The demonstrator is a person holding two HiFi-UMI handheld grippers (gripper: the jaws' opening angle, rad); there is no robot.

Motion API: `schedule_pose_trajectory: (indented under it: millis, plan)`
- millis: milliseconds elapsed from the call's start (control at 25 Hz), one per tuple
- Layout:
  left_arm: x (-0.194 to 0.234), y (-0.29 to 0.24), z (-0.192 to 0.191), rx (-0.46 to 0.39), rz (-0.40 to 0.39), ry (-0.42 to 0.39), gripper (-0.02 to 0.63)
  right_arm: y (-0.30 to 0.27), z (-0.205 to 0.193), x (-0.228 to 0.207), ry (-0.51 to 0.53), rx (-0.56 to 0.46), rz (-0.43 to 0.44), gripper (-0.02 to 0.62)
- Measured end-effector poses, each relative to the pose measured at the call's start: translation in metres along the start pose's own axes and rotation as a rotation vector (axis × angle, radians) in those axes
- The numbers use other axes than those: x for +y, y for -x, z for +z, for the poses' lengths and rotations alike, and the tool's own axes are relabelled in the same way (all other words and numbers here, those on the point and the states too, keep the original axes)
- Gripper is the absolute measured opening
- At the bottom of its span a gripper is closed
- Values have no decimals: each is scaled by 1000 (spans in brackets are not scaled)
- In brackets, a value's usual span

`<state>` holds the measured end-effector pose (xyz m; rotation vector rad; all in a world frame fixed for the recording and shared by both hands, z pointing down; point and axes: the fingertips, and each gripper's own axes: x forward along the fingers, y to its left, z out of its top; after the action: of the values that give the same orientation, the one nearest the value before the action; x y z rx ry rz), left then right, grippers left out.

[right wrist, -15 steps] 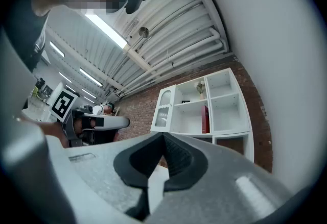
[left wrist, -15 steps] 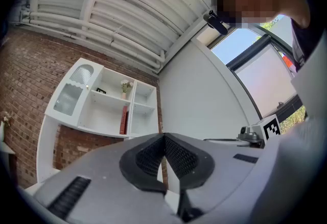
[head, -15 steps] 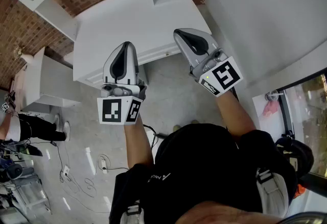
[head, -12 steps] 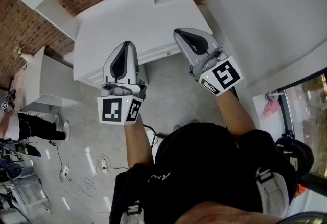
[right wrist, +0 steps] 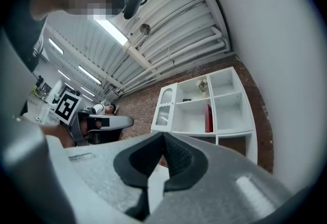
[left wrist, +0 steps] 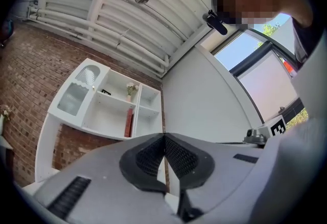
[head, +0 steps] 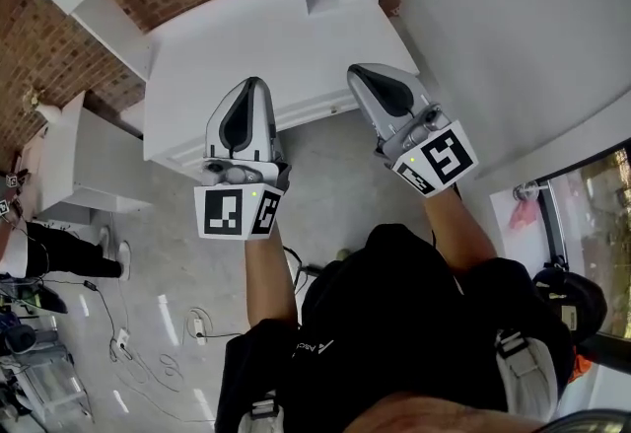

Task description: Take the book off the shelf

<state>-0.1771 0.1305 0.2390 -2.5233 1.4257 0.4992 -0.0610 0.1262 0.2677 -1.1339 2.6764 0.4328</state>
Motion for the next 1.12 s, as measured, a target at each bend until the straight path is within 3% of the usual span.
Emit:
schedule_pose_trajectory:
  millis: [320,560,800,1120]
  plan:
    - [43,-57,-6,-9,48,-2,-2,-27,-20,-32,-1,-14,-20,2]
    - [100,-144,-32,-7,126,-33,13,-72,-45,-97,21,-66,-1,2]
    - [159,-269,-56,-2,206,-88,103,-132,-79,-200,24,-105,30,2]
    - [233,-428,-72,42,269,-116,267,-197,-110,-296,38,-109,90,2]
